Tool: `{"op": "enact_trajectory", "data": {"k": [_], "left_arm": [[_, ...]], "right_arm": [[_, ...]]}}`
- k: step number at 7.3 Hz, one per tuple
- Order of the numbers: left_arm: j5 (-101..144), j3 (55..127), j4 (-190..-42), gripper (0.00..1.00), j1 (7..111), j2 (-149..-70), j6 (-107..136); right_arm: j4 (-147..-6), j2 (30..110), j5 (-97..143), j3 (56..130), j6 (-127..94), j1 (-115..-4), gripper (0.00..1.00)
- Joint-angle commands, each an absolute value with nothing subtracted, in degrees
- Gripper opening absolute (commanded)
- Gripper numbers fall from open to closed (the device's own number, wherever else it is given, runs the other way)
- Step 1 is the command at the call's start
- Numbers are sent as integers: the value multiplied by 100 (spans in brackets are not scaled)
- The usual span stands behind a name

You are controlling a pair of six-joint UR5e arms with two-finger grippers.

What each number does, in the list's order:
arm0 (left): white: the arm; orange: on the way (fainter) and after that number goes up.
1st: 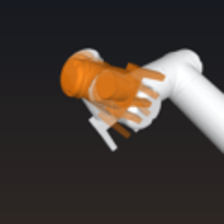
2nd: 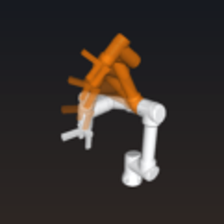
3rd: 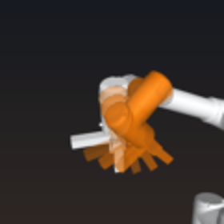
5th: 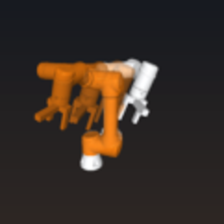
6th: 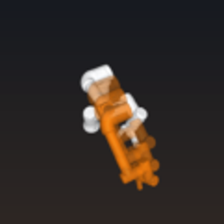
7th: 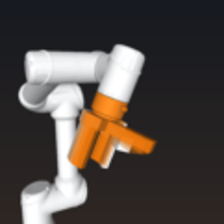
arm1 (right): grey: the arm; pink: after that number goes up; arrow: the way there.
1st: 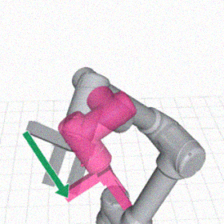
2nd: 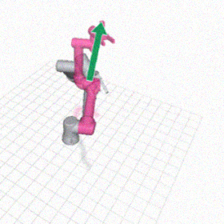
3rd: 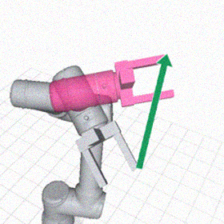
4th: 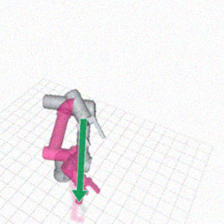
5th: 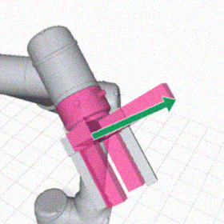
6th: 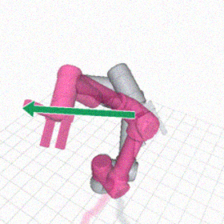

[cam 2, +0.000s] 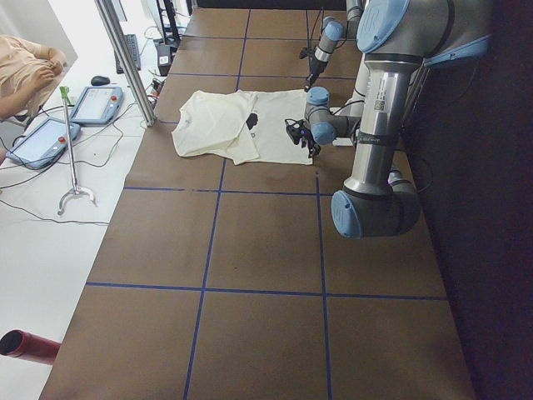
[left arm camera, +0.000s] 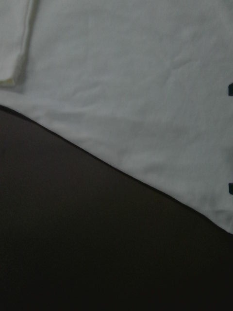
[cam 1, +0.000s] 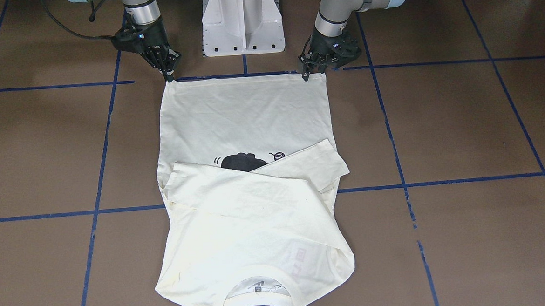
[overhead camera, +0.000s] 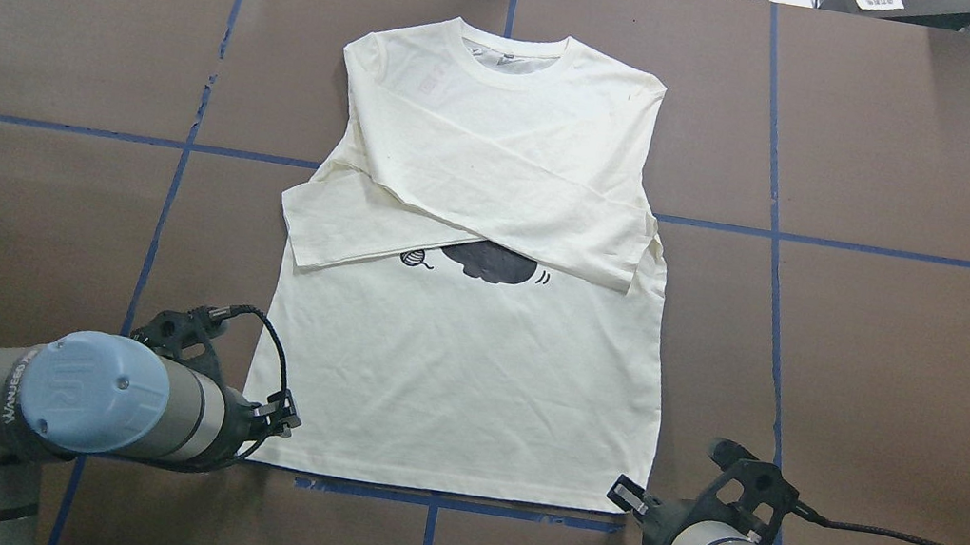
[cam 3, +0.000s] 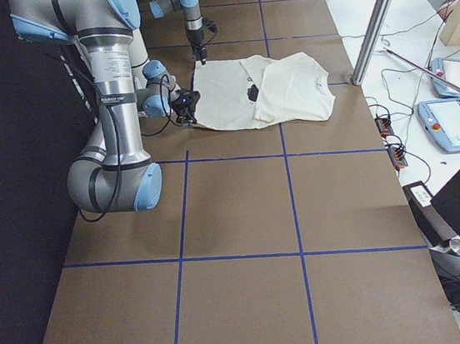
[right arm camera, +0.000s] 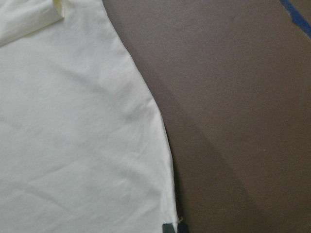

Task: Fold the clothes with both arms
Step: 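Grasp both hem corners nearest the robot with the left and right grippers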

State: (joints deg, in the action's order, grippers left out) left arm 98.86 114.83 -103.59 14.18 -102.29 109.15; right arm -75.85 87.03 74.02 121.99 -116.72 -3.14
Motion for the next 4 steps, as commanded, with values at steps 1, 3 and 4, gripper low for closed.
{"op": "enact_trajectory", "data": {"k": [1,3,4], "left_arm": [[9765,11487,-10170,65,1240,-10169,10960],[9589,11479,-10160,64,1230,-10134,10960],[9589,11461,-10134,63,1222,-10090,10951]], "right_arm": [[-7585,8727,7392,12199,-11672,-316,0],[-7585,8754,7383,12199,-11681,-316,0],[-7585,8745,7383,12199,-11681,-316,0]]}}
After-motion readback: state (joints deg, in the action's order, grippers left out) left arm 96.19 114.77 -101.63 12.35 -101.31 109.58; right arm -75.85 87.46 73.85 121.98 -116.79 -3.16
